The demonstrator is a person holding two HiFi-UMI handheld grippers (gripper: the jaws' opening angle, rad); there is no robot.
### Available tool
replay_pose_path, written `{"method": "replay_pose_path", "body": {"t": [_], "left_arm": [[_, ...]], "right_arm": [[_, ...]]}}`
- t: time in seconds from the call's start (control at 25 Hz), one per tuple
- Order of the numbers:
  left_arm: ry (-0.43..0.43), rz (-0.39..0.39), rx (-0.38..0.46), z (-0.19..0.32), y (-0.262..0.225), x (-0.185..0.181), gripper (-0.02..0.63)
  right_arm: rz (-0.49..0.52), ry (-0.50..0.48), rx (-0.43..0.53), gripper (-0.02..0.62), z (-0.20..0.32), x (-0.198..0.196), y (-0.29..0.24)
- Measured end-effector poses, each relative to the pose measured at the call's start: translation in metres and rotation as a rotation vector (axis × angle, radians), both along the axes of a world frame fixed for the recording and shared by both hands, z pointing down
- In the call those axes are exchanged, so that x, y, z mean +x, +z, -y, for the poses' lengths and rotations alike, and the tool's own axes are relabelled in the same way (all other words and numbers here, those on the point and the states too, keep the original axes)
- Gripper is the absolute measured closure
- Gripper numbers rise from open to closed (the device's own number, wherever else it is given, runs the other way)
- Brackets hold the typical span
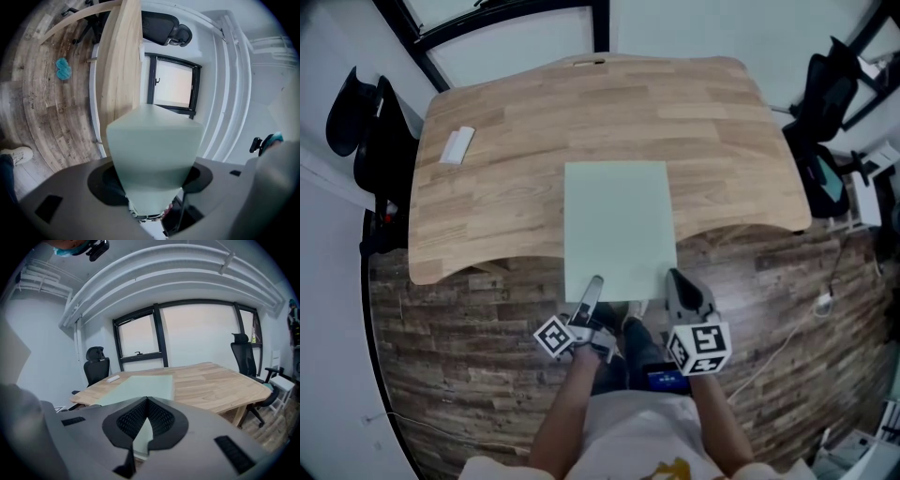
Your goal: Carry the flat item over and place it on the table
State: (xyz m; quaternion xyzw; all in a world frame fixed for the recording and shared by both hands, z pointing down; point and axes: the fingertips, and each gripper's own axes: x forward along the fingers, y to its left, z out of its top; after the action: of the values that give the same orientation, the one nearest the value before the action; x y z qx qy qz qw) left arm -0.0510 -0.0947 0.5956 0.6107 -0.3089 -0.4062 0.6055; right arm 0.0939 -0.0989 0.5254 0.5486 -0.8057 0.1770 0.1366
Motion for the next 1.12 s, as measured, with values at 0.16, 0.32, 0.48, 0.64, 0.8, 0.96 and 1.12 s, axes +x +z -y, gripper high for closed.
{"method": "replay_pose_path", "body": {"t": [0.16,0.32,0.48,0.64,0.8,0.96,1.12], "left_arm": [[-0.011,-0.004,-0.012,-0.001,0.006,-0.003,0.319],[-0.017,0.005,-0.025,-0.001,0.013,-0.005,0.319],[-0.026,-0.002,-0.036,-0.001,0.017,-0.006,0.319],[-0.025,-0.004,-0.047,-0.001,0.021,-0.005,0.319],[-0.023,0.004,-0.053,-0.001,0.024,-0.005,0.319],[-0.024,0.009,-0.055,0.0,0.028,-0.004,0.319],[-0.039,-0.013,-0.073,0.0,0.036,-0.005,0.319]], "right_arm": [[0.004,-0.01,-0.01,0.598,0.001,-0.003,0.004],[0.002,-0.018,-0.017,0.598,0.004,-0.005,0.007],[-0.002,-0.021,-0.022,0.598,0.005,-0.005,0.008],[-0.002,-0.022,-0.032,0.597,0.006,-0.005,0.012],[-0.002,-0.021,-0.034,0.598,0.007,-0.005,0.012],[-0.002,-0.021,-0.036,0.598,0.009,-0.004,0.012],[-0.001,-0.026,-0.044,0.597,0.009,-0.005,0.016]]}}
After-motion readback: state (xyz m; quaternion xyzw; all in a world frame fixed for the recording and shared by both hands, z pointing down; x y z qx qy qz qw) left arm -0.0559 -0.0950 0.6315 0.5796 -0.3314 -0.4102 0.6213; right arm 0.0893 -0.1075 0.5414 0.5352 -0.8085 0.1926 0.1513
